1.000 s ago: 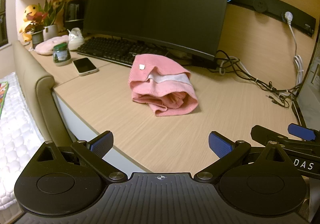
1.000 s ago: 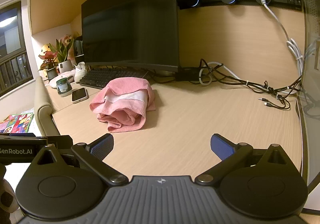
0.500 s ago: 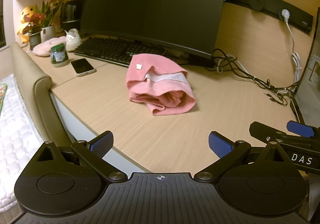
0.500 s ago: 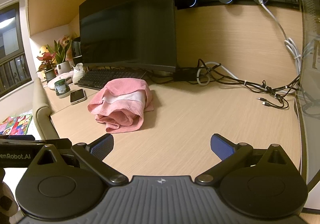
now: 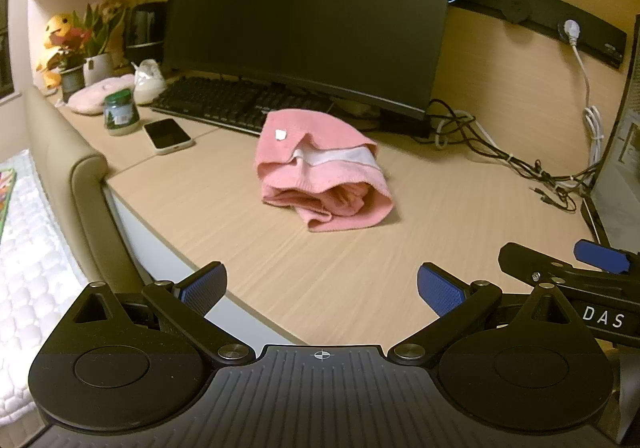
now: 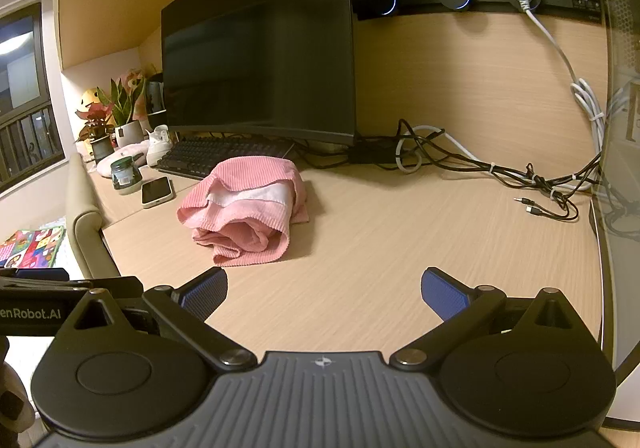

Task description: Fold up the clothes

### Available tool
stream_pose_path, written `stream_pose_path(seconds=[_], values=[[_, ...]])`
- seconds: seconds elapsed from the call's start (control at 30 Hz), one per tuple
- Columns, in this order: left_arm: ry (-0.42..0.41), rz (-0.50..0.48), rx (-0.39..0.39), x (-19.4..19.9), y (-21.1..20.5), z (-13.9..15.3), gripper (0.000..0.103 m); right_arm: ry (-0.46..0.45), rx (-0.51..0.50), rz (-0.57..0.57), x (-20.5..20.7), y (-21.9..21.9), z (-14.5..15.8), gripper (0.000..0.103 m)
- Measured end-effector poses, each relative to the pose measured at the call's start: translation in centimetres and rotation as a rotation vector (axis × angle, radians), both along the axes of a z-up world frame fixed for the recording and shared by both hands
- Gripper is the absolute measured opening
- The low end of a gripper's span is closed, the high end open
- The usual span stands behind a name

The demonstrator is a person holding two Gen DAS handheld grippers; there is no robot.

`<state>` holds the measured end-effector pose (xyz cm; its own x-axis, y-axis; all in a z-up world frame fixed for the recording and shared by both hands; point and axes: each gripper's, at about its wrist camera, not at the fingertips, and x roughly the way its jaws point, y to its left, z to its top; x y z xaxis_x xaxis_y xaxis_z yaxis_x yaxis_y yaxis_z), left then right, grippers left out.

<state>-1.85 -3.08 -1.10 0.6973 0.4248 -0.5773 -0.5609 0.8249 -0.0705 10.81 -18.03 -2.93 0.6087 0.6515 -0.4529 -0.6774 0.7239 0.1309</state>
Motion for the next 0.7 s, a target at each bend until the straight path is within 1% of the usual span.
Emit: stream_pose_path(seconds=[0.7], values=[[-0.003,0.002,-0.006,-0.19,0.09,-0.1,0.103,0.002,-0.004,0.008,-0.07,0.04,-0.02,0.103]])
